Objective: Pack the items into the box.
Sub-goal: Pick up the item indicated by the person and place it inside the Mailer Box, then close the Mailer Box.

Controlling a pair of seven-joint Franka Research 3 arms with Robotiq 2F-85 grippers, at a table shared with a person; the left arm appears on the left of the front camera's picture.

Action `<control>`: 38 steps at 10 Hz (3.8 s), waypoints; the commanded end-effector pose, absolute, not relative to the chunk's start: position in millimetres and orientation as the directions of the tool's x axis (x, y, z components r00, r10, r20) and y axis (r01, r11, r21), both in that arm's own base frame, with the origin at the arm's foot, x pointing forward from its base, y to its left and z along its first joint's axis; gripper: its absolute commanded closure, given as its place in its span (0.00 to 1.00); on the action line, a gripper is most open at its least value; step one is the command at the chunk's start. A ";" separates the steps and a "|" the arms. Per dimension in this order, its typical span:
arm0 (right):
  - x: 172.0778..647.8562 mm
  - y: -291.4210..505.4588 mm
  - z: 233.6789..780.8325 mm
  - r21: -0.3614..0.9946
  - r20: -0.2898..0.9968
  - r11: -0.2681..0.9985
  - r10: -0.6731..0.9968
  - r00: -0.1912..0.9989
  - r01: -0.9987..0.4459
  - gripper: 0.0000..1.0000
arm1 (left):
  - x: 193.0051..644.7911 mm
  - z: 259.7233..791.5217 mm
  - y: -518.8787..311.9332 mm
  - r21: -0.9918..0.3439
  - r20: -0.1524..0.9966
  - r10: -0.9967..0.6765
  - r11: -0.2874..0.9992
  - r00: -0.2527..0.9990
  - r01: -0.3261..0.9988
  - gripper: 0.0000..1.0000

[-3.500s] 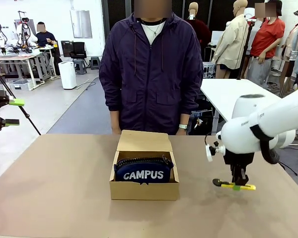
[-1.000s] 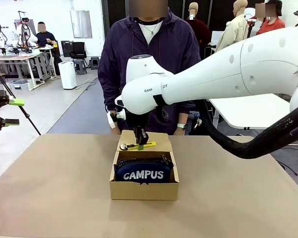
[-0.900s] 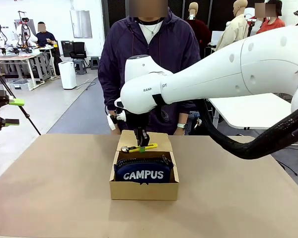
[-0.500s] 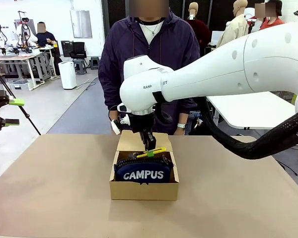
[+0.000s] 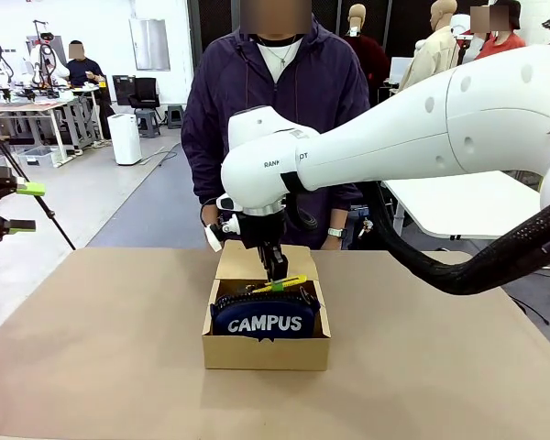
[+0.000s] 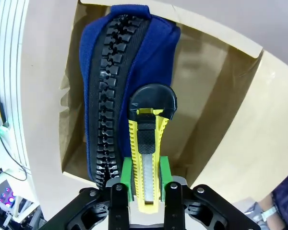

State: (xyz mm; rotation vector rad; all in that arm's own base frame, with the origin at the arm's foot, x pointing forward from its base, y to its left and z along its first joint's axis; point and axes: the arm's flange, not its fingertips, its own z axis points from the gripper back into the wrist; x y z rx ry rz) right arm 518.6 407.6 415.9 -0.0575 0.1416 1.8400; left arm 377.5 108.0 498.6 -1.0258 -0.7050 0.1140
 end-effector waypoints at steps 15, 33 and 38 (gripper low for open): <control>522.8 212.9 487.3 0.318 0.310 0.289 0.868 0.387 -0.903 0.00 | 376.0 500.8 109.2 -0.815 0.477 0.397 0.534 0.784 0.226 0.00; 299.6 -45.4 509.3 0.582 0.566 0.623 0.151 0.810 -0.523 0.00 | 376.0 500.8 109.2 -0.815 0.477 0.397 0.534 0.784 0.226 0.00; 299.6 -45.4 509.3 0.582 0.566 0.623 0.151 0.810 -0.523 0.00 | 376.0 500.8 109.2 -0.815 0.477 0.397 0.534 0.784 0.226 0.00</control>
